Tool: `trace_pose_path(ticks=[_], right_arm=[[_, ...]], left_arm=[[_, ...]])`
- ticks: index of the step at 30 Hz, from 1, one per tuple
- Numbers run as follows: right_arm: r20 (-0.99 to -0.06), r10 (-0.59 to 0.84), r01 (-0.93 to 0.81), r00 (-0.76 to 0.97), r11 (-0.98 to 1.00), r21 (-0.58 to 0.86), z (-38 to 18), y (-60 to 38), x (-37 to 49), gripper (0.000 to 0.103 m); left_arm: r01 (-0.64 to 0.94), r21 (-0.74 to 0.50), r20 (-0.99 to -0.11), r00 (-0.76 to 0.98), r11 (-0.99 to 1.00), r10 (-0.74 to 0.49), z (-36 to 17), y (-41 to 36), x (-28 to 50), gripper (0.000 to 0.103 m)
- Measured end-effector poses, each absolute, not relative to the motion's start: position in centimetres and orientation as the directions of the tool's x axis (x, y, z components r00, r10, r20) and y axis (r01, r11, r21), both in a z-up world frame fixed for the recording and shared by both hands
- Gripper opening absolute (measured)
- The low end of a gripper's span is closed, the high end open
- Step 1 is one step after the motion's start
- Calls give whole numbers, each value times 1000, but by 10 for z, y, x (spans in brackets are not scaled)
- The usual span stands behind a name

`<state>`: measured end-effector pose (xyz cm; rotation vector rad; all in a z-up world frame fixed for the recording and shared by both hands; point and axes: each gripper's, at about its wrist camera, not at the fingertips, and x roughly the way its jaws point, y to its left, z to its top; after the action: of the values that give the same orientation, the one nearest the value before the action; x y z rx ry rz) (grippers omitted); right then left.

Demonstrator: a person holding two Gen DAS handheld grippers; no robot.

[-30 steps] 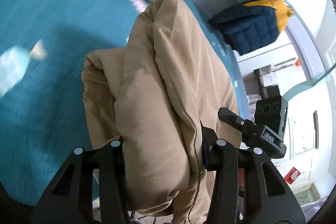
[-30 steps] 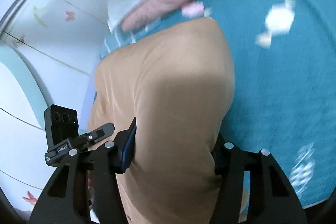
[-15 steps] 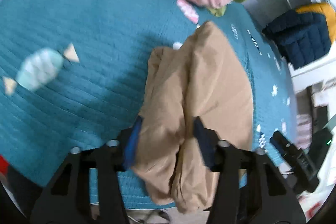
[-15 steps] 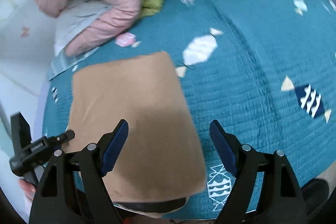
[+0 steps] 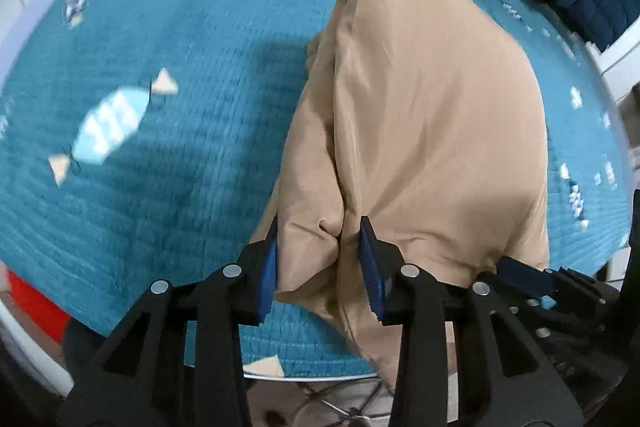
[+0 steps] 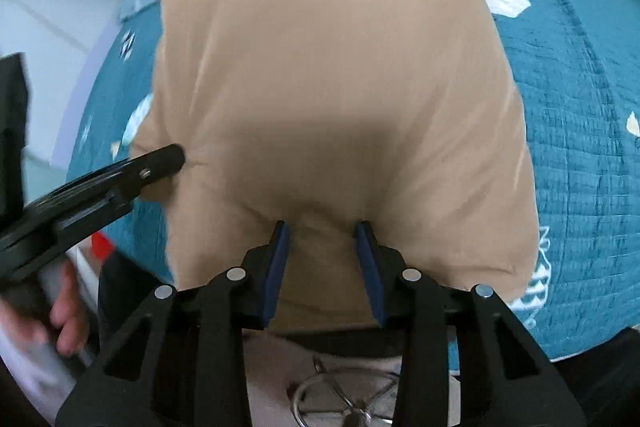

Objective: Fold large clothes

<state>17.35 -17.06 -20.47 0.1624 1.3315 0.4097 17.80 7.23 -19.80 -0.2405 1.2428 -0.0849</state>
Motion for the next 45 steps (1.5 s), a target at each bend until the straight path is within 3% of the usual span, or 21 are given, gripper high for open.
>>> trace_pose_path(ticks=[3, 7, 10, 13, 15, 18, 21, 24, 25, 26, 28, 29, 30, 31, 38, 43, 45], right_arm=[[-881, 405, -189, 245, 911, 366, -175, -186, 183, 34], [-862, 327, -174, 388, 944, 280, -138, -206, 219, 34], [-850, 315, -146, 422, 949, 280, -140, -207, 256, 35], [-882, 278, -95, 382, 961, 261, -167, -198, 301, 35], [-906, 247, -42, 343, 968, 248, -192, -192, 323, 36], [-906, 263, 21, 333, 958, 285, -203, -195, 327, 36], [-877, 343, -38, 336, 935, 352, -184, -207, 312, 42], [-869, 377, -51, 322, 923, 381, -170, -224, 294, 47], [-859, 400, -50, 320, 912, 406, -166, -235, 284, 50], [-850, 420, -50, 319, 903, 427, -162, -240, 279, 62], [-824, 470, -49, 317, 876, 481, -158, -252, 268, 83], [-813, 489, -45, 316, 864, 502, -158, -257, 265, 88], [-803, 507, -40, 313, 852, 522, -159, -264, 261, 88], [-803, 510, -37, 309, 850, 526, -159, -266, 260, 88], [-808, 515, 22, 285, 839, 543, -172, -283, 254, 92], [-839, 480, -43, 256, 873, 486, -190, -280, 258, 92], [-821, 531, -64, 211, 845, 530, -205, -278, 261, 92]], left_arm=[[-82, -221, -919, 351, 972, -180, -183, 87, 174, 36], [-128, -65, -910, 413, 990, -6, -159, 104, 183, 36], [-130, -151, -890, 450, 980, -77, -139, 110, 198, 36], [-86, -142, -867, 492, 986, -82, -122, 91, 219, 36], [-34, -200, -852, 500, 979, -156, -119, 71, 242, 36], [-8, -199, -876, 450, 980, -174, -137, 43, 273, 36], [16, -134, -928, 350, 991, -131, -183, 25, 305, 36], [-20, -186, -941, 291, 982, -172, -221, 31, 318, 37], [-37, -208, -936, 299, 978, -187, -221, 35, 317, 37], [-51, -229, -930, 307, 972, -203, -217, 39, 314, 38], [-46, -256, -921, 316, 966, -229, -207, 43, 307, 45], [-37, -275, -915, 316, 961, -250, -199, 46, 302, 63], [-45, -285, -915, 312, 958, -257, -191, 50, 296, 91], [-63, -279, -915, 320, 958, -245, -186, 53, 293, 97], [-128, -378, -901, 278, 917, -333, -192, 85, 269, 97], [-148, -533, -843, 178, 833, -507, -223, 98, 253, 97], [-171, -629, -777, 119, 758, -618, -243, 98, 248, 98]])
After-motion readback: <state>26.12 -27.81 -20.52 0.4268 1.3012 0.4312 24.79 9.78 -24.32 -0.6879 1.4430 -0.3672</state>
